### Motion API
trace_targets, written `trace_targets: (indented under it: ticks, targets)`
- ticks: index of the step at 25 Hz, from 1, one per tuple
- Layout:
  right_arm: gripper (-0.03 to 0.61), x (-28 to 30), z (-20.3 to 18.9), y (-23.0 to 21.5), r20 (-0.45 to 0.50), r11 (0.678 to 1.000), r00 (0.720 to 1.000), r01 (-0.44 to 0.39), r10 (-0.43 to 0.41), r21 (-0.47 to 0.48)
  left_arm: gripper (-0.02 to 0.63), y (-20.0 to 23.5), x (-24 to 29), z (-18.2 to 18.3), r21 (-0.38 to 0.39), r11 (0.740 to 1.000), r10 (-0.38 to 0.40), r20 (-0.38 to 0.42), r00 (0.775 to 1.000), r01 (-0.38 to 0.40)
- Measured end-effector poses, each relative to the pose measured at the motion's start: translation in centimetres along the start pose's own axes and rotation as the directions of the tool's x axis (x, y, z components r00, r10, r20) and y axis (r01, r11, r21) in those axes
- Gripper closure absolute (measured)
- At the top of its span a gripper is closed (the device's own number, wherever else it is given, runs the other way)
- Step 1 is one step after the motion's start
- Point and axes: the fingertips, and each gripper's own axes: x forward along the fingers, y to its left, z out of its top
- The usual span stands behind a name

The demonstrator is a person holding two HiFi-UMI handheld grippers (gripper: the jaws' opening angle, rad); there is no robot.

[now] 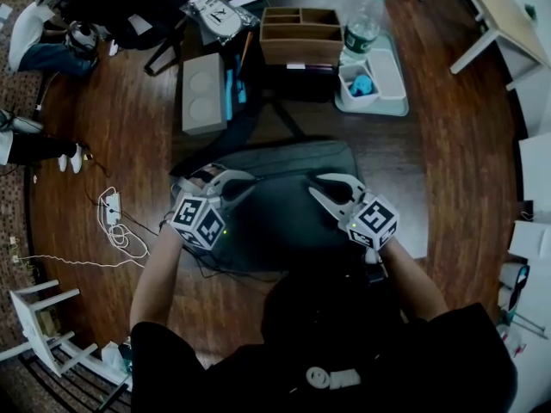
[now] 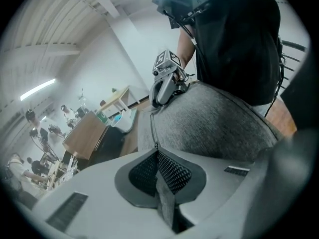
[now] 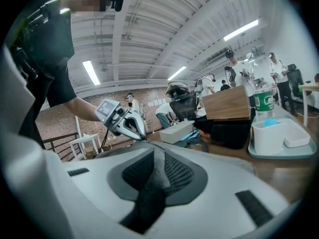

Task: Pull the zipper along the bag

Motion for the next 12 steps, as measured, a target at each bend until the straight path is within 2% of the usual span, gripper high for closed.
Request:
trace_targets:
  ticks: [8, 12]
  targets:
    - [0.502, 0.1, -0.2, 0.0, -0.014, 1.000, 1.000, -0.006, 0.006, -0.004, 0.609, -1.1, -2.5, -3.5, -0.081, 0.997, 0.007, -0.064, 0.998, -0.012]
    - [0.502, 0.2, -0.3, 0.0, -0.020, 1.000, 1.000, -0.010, 0.010, -0.011, 0.609, -1.5, -3.1, -4.3, -0.136, 0.990, 0.037, -0.066, 0.997, -0.045]
